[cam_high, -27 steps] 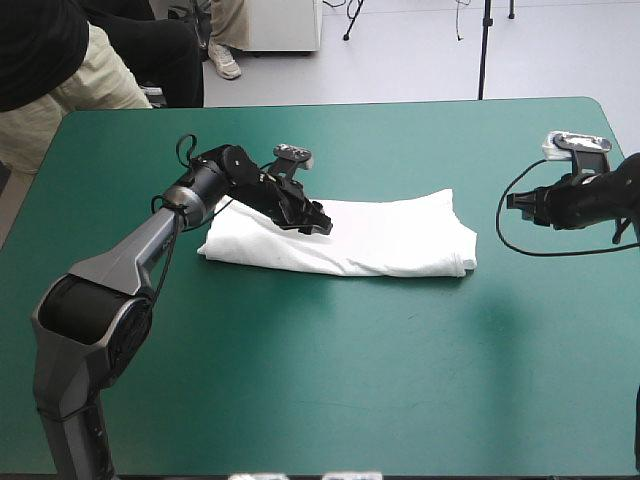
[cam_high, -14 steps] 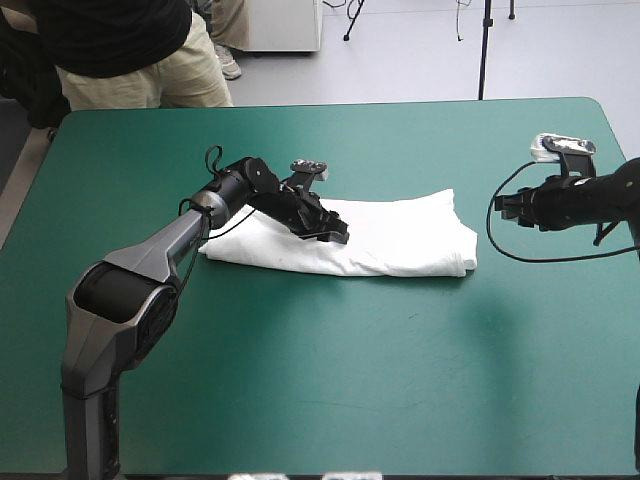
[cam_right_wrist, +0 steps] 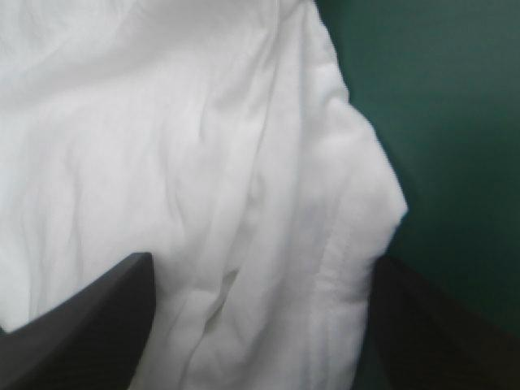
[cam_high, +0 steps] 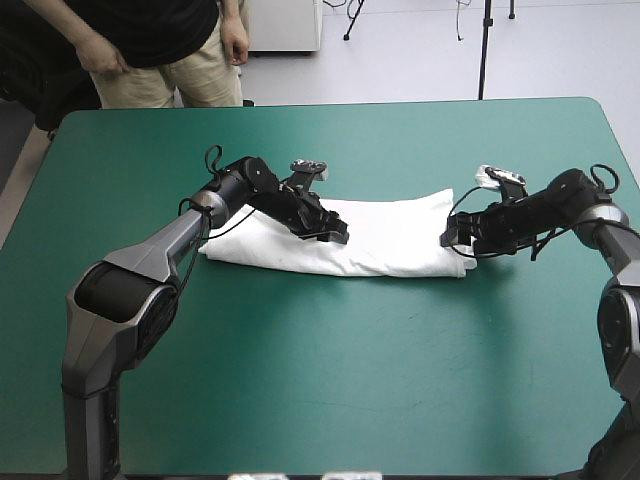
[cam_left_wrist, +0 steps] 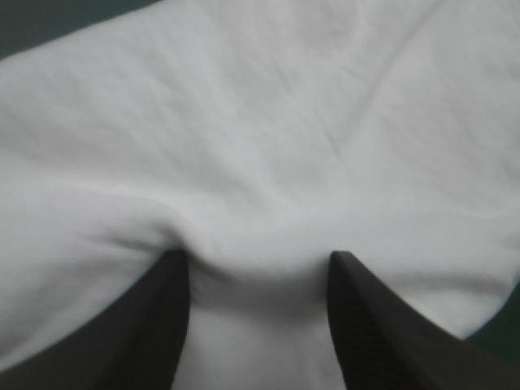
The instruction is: Fold the cloth
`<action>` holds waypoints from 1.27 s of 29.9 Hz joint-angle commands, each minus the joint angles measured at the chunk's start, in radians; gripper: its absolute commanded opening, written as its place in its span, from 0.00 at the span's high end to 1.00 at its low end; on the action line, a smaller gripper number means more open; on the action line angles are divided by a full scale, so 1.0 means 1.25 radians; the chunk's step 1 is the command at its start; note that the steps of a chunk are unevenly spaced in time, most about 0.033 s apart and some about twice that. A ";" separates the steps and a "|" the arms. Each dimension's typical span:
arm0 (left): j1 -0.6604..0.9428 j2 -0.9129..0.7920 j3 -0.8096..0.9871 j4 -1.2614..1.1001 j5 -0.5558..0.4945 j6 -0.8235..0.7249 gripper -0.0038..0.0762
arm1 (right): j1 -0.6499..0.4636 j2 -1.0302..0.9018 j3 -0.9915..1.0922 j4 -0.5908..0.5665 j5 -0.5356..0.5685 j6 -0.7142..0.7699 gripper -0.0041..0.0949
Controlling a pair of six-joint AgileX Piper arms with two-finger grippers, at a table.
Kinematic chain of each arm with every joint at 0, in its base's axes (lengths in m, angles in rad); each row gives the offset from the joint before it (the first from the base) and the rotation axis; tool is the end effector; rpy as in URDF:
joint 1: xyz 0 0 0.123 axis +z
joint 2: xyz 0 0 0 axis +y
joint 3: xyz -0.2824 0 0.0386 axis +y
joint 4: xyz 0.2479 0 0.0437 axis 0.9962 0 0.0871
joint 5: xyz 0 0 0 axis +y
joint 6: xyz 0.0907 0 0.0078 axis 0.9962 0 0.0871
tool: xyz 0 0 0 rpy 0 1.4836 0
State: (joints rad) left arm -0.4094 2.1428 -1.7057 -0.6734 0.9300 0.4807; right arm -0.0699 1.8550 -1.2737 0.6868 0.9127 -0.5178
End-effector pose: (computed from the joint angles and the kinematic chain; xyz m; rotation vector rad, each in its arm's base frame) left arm 0.4037 -0.2248 0.2019 0.7491 2.6202 -0.8219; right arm 0.3722 0.0198 0.2082 -0.0847 2.7373 0.7100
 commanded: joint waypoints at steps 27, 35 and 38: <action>-0.015 -0.041 0.002 -0.010 -0.011 -0.007 0.47 | 0.026 -0.101 -0.127 0.207 0.063 -0.135 0.97; -0.015 -0.041 0.002 -0.010 -0.015 -0.007 0.47 | 0.140 -0.107 -0.254 0.195 0.095 -0.081 0.97; -0.015 -0.041 0.002 -0.010 -0.022 -0.007 0.47 | 0.179 -0.107 -0.294 0.154 0.084 -0.047 0.97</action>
State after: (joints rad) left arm -0.4119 2.1271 -1.6982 -0.6702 0.9059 0.4807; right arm 0.1147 1.7783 -1.5697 0.8674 1.0282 -0.6113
